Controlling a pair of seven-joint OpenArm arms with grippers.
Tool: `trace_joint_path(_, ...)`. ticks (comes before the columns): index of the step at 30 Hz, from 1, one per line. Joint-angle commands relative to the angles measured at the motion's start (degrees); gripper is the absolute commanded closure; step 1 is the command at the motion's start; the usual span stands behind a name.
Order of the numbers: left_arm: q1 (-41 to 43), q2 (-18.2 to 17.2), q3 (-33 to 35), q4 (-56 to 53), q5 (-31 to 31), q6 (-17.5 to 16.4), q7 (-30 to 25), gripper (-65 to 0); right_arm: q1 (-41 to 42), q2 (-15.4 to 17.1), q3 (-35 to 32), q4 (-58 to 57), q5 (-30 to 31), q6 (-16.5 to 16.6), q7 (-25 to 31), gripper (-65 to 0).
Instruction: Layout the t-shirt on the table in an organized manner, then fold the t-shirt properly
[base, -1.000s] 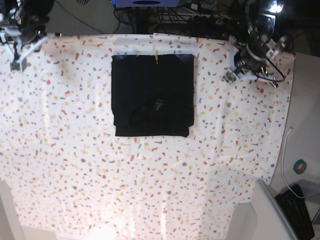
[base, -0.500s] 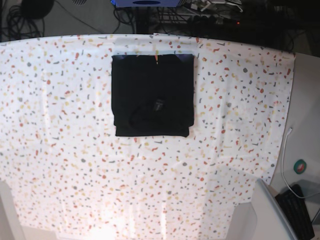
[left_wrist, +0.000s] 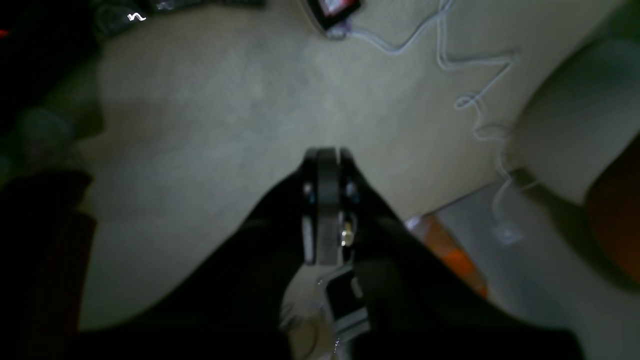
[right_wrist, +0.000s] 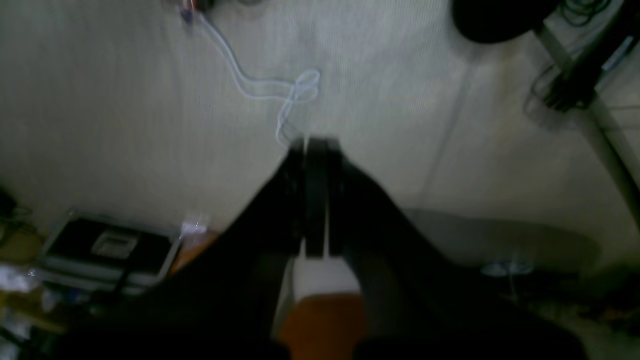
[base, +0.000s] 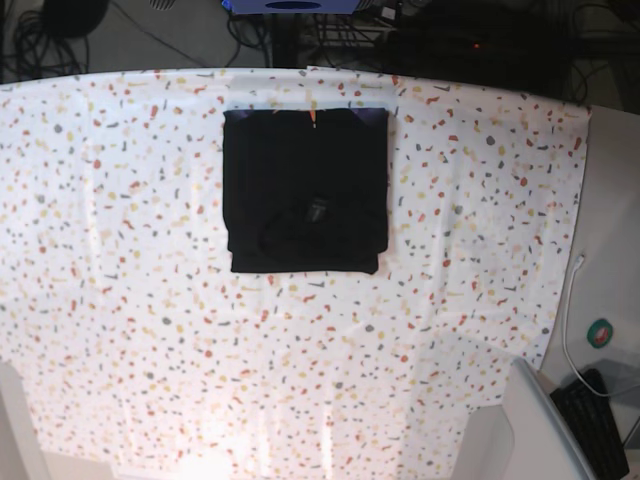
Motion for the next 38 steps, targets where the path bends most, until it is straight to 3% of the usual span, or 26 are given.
trace_joint_path(1,-1.17,-0.06,-0.05,-5.41,0.04,-0.35,-6.13,0.0,-1.08,0.41,-1.66,-2.75,-0.18,-0.09,3.88,0.0)
trace_joint_path(3,-3.36,-0.23,-0.05,-5.41,0.04,-0.35,-16.33,0.0,-1.26,-0.56,-3.95,-4.15,-0.09,-0.18,10.47,0.0)
trace_joint_path(5,-3.36,-1.46,-0.05,-5.41,0.04,-0.35,-18.97,0.0,-1.34,-1.08,-3.95,-4.24,0.08,-0.18,11.0,0.0)
trace_joint_path(12,-1.25,-2.34,-0.05,1.05,0.04,-0.35,-10.88,0.0,-1.17,-3.99,-3.86,-4.24,0.17,-0.18,11.0,0.0)
trace_joint_path(23,-1.52,-2.17,-0.05,1.14,0.04,-0.35,-10.62,0.0,-0.73,-10.14,-3.86,-4.42,0.26,-0.18,9.77,0.0)
trace_joint_path(32,-1.25,-2.87,-0.13,1.49,0.04,-0.35,-10.88,0.0,0.77,-9.96,-3.95,-4.24,0.26,-0.18,9.68,0.0)
trace_joint_path(38,-2.57,-2.78,-0.13,1.4,0.04,-0.35,-10.53,0.0,2.88,-7.41,-4.04,-4.24,0.26,-0.18,9.68,0.0)
